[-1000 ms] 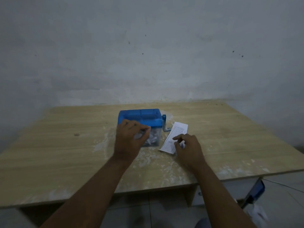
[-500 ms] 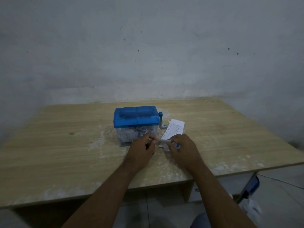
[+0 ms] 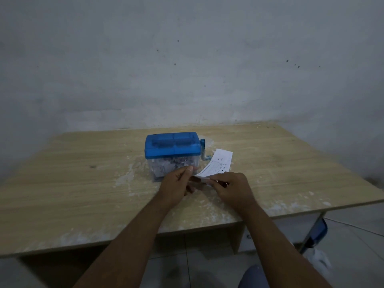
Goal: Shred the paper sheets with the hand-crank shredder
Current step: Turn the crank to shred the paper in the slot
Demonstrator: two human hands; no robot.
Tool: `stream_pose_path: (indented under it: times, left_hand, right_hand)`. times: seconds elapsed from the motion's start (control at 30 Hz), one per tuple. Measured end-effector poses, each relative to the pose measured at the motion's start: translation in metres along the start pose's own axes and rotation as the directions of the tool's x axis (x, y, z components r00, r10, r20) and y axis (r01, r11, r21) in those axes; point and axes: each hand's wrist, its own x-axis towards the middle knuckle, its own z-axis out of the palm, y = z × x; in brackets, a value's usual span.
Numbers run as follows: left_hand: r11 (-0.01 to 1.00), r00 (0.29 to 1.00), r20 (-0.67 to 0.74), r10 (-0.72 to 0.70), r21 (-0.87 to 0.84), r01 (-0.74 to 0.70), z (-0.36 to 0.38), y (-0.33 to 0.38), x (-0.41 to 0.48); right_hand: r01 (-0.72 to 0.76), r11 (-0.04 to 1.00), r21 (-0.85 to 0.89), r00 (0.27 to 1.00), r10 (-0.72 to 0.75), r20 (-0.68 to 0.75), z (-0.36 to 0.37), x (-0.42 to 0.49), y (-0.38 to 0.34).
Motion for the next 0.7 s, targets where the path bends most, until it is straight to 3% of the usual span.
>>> stream_pose_path:
  times: [0.1,0.17,0.27,0.37,0.57,0.7]
  left_hand:
    - [0.999,0.999,0.014,-0.04,0.014,0.04,-0.004,0.002,0.0]
    - [0.994,0.998,0.02,-0.066,-0.081,0.068,-0.006,0.004,0.0]
    - [0.946,0.996,0.025,-0.087,-0.311,0.09,-0.008,0.012,-0.005]
    - [0.934,0.999,0.027,-0.017,-0.356,0.026,-0.009,0.022,-0.008]
    - [0.955,0.983,0.007,0.181,-0.239,-0.174,-0.03,0.064,0.009]
    - [0.93,0.926,-0.08,0.368,0.038,-0.366,-0.062,0.096,0.033]
  right_hand:
    - [-0.014,0.997,0.081,1.0,0.015,-0.005,-0.003,-0.004,-0.005]
    - [-0.096,0.984,0.15,0.995,0.1,-0.015,-0.004,-0.004,-0.009]
    - [-0.276,0.869,0.41,0.943,0.328,-0.061,-0.005,0.0,-0.017]
    - [-0.298,0.778,0.553,0.925,0.378,-0.032,-0.008,0.004,-0.027]
    - [-0.195,0.8,0.567,0.956,0.284,-0.072,-0.03,0.046,-0.049]
    - [-0.091,0.92,0.381,0.985,0.139,-0.099,-0.045,0.092,-0.072]
